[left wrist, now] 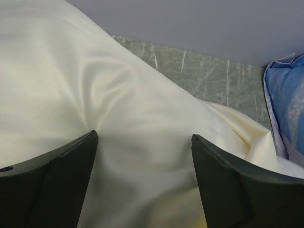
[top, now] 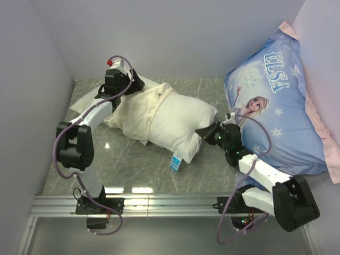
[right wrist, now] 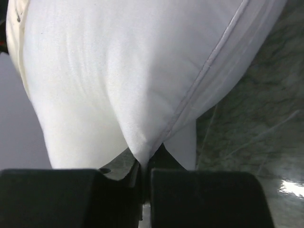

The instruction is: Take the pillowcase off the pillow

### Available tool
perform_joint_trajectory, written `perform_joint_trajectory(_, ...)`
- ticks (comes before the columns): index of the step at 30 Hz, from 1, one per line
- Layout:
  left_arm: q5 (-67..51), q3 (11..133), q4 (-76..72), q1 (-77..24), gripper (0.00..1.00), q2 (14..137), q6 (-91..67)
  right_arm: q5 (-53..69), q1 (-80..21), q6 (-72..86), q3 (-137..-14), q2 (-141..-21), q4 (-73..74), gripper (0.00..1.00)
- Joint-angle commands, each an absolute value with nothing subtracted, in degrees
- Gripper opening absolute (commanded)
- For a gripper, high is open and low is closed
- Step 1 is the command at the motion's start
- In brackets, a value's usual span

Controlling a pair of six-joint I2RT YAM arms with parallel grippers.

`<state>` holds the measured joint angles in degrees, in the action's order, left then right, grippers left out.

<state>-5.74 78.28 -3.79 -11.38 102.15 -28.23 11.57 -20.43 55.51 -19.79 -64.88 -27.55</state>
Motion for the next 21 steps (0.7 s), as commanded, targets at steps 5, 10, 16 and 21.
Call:
perform_joint_trajectory(5, -3.4, 78.0, -0.1, -11.4, 0.9, 97.1, -30.5, -7.6, -17.4, 39.0, -47.8, -58.6, 9.4, 0.0)
perform_joint_trajectory(10, 6.3, 76.3, 3.1, -10.9, 0.92, 91.9, -30.6, -4.1, -7.1, 33.7, -57.0, -63.8, 15.9, 0.0)
perform_joint_trajectory(16, 3.4, 70.0, 0.8, -7.6, 0.93, 88.8, -30.7, -0.2, -2.5, 31.3, -62.3, -71.0, 17.6, 0.0)
perform_joint_trajectory(21, -9.6, 67.7, -0.7, -0.9, 0.92, 91.6, -30.9, -0.1, -1.8, 30.6, -62.3, -73.3, 16.8, 0.0)
